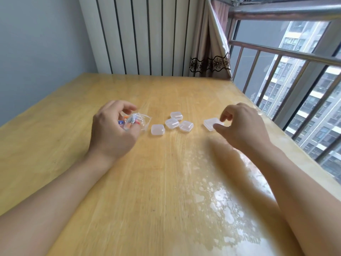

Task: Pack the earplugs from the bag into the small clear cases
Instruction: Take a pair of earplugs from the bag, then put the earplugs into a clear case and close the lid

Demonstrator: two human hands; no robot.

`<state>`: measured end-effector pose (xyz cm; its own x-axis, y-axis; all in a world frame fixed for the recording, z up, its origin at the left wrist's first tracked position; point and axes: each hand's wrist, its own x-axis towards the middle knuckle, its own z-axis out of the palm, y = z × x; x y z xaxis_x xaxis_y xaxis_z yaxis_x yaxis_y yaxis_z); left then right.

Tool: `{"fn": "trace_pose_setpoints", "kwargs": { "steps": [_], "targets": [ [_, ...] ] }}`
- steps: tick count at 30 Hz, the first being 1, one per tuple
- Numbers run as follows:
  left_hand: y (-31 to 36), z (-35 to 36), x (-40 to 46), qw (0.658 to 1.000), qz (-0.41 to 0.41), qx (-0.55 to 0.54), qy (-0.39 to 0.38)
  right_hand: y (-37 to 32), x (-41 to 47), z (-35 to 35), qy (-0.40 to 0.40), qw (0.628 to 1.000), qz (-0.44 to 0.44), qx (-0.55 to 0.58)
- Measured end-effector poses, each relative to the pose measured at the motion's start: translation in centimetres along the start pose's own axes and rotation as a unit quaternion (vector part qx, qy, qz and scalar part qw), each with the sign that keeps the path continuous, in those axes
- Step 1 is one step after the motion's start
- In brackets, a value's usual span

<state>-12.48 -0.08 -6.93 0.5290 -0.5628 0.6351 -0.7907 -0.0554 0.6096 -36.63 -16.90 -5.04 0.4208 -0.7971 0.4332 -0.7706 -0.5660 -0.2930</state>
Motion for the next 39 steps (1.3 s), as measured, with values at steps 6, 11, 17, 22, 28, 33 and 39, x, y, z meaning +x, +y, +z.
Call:
{"fn": "trace_pose_setpoints", "kwargs": {
  "steps": [6, 11, 17, 22, 28, 33, 39],
  "targets": [
    [-3.5, -0.4, 1.9, 0.984, -0.16, 0.065, -0.037, -7.8, -4.4, 3.9, -0.122, 0.94, -0.215, 0.236],
    [-4.7, -0.3, 2.3, 0.968, -0.215, 0.106, -0.075, -11.5, -3.4, 6.5, -0.09, 0.942, -0.276, 0.17],
    [-5.2, -0.6, 1.9, 0.981, -0.169, 0.075, -0.062, -14.2, -1.9, 7.8, -0.091, 0.964, -0.218, 0.123],
    [-5.4, -0.7, 2.5, 0.961, -0.262, -0.082, -0.027, -12.4, -1.9, 8.2, -0.102, 0.955, -0.21, 0.182],
    [-3.6, -0.6, 1.9, 0.929, -0.268, -0.252, 0.017, -11.4, -1.8, 8.3, -0.101, 0.952, -0.182, 0.226],
    [-3.5, -1.0, 1.8, 0.945, -0.211, -0.246, 0.038, -11.5, -1.9, 8.0, -0.097, 0.953, -0.179, 0.227],
    [-4.2, -1.1, 2.2, 0.933, -0.227, -0.274, 0.055, -11.1, -1.9, 7.8, -0.082, 0.948, -0.188, 0.243]
  ]
}}
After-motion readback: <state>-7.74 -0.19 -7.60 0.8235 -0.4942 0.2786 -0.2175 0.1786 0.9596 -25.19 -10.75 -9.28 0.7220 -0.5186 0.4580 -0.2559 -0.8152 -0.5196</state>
